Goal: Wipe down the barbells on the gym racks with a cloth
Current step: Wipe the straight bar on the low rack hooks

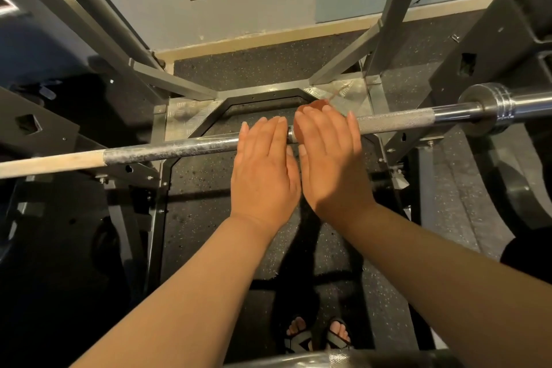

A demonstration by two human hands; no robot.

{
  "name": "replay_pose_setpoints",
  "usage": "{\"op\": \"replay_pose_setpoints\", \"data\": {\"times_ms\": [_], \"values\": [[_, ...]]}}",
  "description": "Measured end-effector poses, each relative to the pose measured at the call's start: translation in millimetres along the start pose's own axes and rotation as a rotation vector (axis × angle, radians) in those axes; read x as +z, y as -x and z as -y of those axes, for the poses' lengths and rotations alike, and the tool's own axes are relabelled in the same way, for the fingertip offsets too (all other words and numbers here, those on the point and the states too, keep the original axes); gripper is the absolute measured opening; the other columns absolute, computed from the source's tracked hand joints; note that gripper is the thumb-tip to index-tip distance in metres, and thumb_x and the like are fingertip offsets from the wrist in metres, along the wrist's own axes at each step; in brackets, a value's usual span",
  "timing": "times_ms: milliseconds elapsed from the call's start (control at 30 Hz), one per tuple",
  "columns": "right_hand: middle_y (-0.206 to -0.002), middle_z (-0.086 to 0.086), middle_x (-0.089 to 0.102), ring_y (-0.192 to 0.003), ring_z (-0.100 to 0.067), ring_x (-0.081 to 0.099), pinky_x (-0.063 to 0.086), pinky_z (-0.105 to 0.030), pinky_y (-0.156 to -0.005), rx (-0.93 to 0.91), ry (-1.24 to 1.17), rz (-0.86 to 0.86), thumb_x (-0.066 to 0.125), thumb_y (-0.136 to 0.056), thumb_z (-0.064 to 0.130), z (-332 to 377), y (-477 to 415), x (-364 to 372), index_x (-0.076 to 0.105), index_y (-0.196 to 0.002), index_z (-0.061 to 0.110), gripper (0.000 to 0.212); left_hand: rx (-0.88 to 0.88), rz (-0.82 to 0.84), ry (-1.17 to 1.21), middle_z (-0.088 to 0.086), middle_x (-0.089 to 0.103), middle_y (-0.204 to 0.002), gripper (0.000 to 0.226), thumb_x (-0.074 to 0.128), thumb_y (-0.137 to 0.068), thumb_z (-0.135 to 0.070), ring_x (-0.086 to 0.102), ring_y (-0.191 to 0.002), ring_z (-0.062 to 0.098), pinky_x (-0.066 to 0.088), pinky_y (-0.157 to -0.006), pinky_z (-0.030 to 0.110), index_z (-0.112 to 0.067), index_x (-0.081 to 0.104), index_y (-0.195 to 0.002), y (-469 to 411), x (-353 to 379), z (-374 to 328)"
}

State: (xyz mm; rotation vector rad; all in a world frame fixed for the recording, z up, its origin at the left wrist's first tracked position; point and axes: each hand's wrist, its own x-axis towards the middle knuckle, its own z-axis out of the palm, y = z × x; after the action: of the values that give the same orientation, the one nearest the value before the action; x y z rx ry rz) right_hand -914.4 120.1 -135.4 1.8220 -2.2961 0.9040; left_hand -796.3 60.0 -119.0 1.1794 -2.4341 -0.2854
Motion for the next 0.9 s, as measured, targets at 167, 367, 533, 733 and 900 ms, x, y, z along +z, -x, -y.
{"op": "replay_pose_setpoints", "data": {"times_ms": [167,367,533,733,900], "values": [[-0.122,-0.009,0.066,-0.116,-0.032,0.058,0.039,-0.042,-0.106,-0.004,0.081,0.195,0.037,-0.104,0.022,-2.4,-45.5,-20.4,0.059,-0.132,0.009,0.038,-0.012,-0.003,0.011,0.013,0.048,-0.15,0.049,0.037,-0.104,-0.02,0.035,-0.147,0.029,0.004,-0.128,0.04,-0.001,0.044,-0.149,-0.4,1.9,-3.1],[-0.143,-0.005,0.055,-0.141,-0.026,0.044,0.017,-0.048,-0.126,0.075,0.105,0.072,0.033,-0.107,0.026,7.9,-17.2,-1.8,0.05,-0.145,0.011,0.044,-0.01,0.017,-0.006,0.012,0.049,-0.15,0.049,0.037,-0.106,-0.023,0.035,-0.146,0.028,0.004,-0.128,0.04,-0.001,0.045,-0.148,1.7,0.9,-1.7],[-0.151,-0.009,0.05,-0.144,-0.029,0.041,0.023,-0.046,-0.125,-0.147,0.062,0.106,0.042,-0.105,0.018,-11.5,-8.0,-10.1,0.047,-0.15,0.007,0.046,0.001,0.038,-0.036,0.011,0.047,-0.151,0.049,0.035,-0.105,-0.023,0.033,-0.147,0.027,0.006,-0.128,0.042,-0.004,0.043,-0.15,1.6,-1.9,0.9],[-0.13,-0.009,0.06,-0.123,-0.025,0.053,0.028,-0.032,-0.117,0.083,0.035,-0.019,0.043,-0.104,0.016,-44.4,-6.4,-43.9,0.053,-0.138,0.006,0.037,-0.067,0.004,-0.023,0.009,0.055,-0.139,0.044,0.033,-0.106,-0.023,0.044,-0.138,0.026,0.012,-0.127,0.045,-0.005,0.052,-0.142,0.5,-2.9,-10.7],[-0.132,-0.005,0.054,-0.135,-0.028,0.044,0.013,-0.054,-0.126,0.328,0.044,0.0,0.035,-0.103,0.024,0.3,-14.9,-19.9,0.054,-0.132,0.012,0.036,-0.099,-0.002,-0.082,0.011,0.061,-0.112,0.042,0.029,-0.105,-0.026,0.052,-0.116,0.031,0.018,-0.124,0.05,-0.005,0.063,-0.119,-19.1,3.5,-23.5]]}}
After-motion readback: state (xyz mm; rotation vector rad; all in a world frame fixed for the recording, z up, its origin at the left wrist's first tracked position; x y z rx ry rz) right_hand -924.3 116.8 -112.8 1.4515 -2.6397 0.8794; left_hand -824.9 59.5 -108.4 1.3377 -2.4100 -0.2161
